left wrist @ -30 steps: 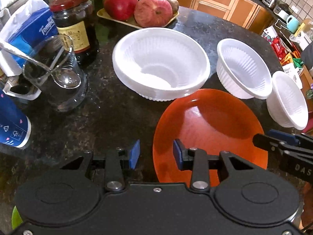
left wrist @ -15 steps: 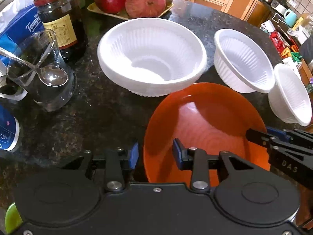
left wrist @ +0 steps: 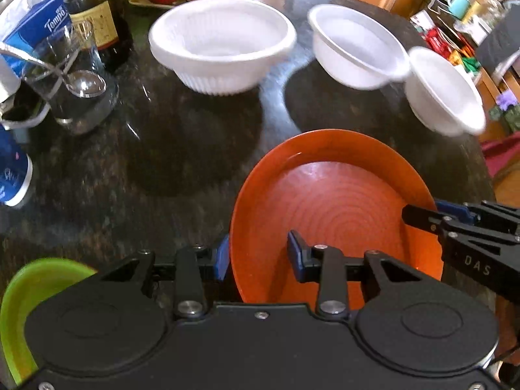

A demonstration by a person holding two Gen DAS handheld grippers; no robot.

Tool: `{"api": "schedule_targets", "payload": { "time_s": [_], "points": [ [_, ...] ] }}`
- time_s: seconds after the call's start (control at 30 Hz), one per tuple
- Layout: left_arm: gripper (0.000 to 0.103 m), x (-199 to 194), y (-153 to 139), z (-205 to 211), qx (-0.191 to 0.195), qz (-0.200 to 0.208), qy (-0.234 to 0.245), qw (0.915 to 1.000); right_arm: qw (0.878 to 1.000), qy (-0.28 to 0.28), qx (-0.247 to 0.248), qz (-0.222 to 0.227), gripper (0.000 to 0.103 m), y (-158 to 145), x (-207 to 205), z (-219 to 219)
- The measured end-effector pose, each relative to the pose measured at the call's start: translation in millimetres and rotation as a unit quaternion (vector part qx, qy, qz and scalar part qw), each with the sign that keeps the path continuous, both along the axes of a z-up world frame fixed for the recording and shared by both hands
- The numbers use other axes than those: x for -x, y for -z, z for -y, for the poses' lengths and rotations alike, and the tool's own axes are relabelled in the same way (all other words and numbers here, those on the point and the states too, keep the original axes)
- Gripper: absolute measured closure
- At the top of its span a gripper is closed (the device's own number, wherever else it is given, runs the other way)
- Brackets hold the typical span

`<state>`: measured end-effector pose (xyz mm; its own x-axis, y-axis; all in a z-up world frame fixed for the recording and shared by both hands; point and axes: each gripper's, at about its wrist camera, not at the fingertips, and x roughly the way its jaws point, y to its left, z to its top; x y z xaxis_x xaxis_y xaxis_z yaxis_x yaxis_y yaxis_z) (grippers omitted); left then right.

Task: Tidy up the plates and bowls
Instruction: 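Lift the orange plate with the left tool and carry it to the green plate stack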

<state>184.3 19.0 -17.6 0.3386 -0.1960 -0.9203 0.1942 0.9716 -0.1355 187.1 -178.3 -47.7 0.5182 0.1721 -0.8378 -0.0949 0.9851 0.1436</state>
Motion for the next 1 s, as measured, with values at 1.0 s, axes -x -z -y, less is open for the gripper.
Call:
{"api": "schedule_targets", "payload": {
  "time_s": [1.0],
  "points": [
    [0.083,81.8,-29.4,-33.9,0.036,0.046,0.026,0.998,0.996,0.084,-0.006,0.027,0.092,-14.8,102.9,-19.7]
  ]
}}
